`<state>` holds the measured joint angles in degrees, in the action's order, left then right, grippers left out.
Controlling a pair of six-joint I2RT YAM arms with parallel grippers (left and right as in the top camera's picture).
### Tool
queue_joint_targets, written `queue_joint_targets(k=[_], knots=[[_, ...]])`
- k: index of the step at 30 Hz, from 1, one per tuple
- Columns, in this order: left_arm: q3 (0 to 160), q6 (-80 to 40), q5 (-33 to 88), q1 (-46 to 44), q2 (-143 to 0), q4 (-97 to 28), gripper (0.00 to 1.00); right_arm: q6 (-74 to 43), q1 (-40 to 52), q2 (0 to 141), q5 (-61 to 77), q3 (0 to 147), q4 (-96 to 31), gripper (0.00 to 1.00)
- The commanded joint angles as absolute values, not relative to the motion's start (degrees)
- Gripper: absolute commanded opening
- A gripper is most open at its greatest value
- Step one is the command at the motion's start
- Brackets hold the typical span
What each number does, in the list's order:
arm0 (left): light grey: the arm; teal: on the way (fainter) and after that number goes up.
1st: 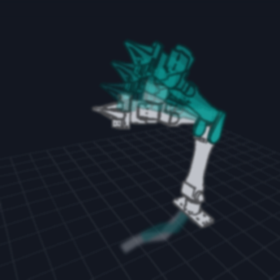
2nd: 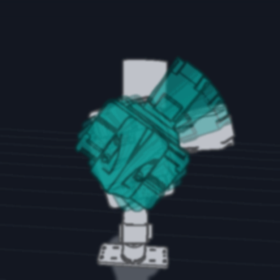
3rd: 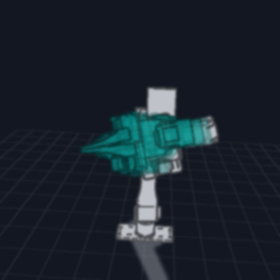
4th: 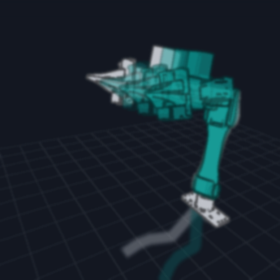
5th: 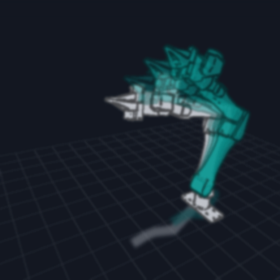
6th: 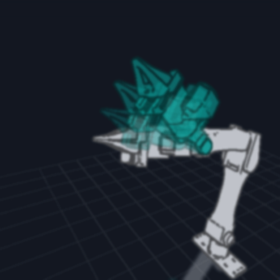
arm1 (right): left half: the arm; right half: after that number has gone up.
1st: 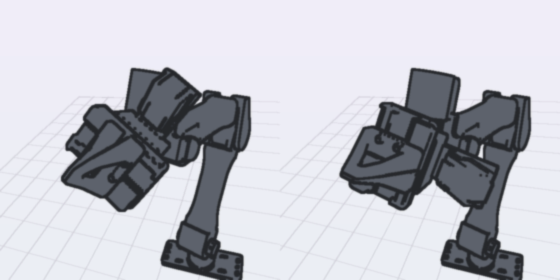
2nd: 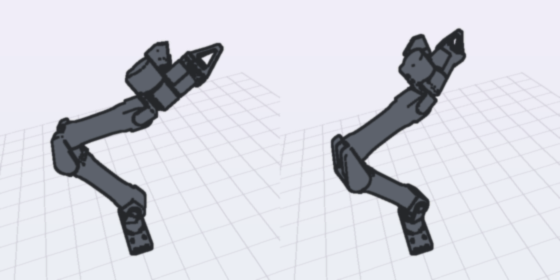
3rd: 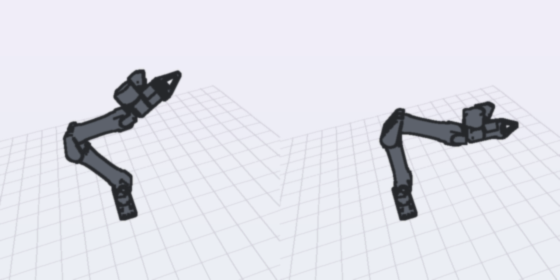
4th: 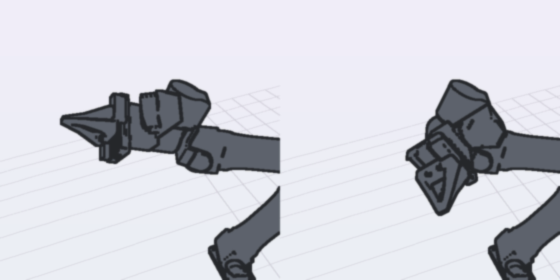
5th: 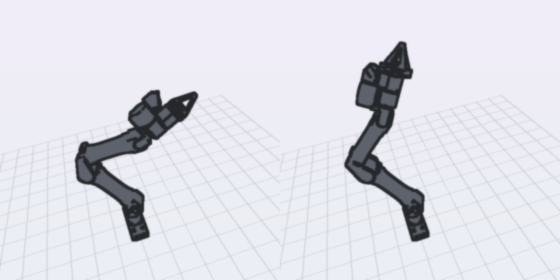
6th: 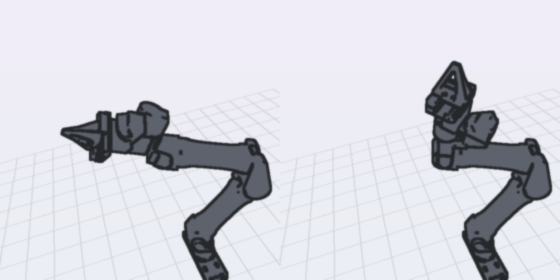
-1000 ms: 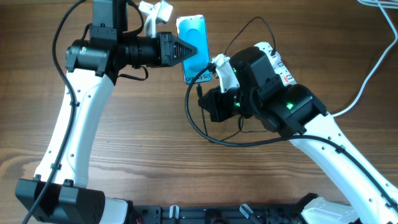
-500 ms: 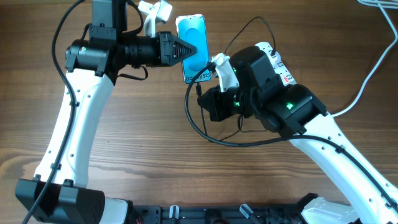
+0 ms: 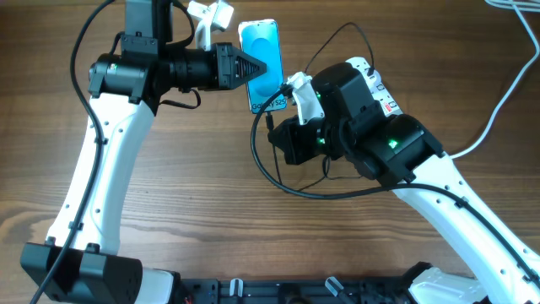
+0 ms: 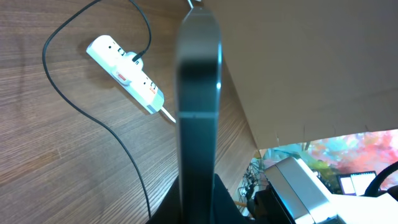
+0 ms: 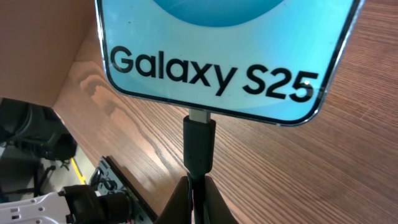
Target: Plug charger to phone and switch on socket
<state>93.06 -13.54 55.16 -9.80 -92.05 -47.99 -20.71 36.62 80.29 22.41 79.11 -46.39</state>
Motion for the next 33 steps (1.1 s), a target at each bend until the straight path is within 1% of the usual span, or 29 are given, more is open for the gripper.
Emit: queue_joint_targets(k=[1,26,33], knots=[[93.65,-11.97,56.12,-9.85,-91.96,-47.77,0.04,-20.58,36.77,80.12,20.93,79.4,-45.58,0.05],[93.65,-12.01,55.53,-9.74,-91.96,-47.72,0.04,-21.02,36.77,79.53,20.53,79.4,-45.19,0.04],[93.65,-12.19,56.99,-9.74,-91.96,-47.72,0.04,-21.04,36.77,79.53,20.56,79.4,-44.4,0.05]])
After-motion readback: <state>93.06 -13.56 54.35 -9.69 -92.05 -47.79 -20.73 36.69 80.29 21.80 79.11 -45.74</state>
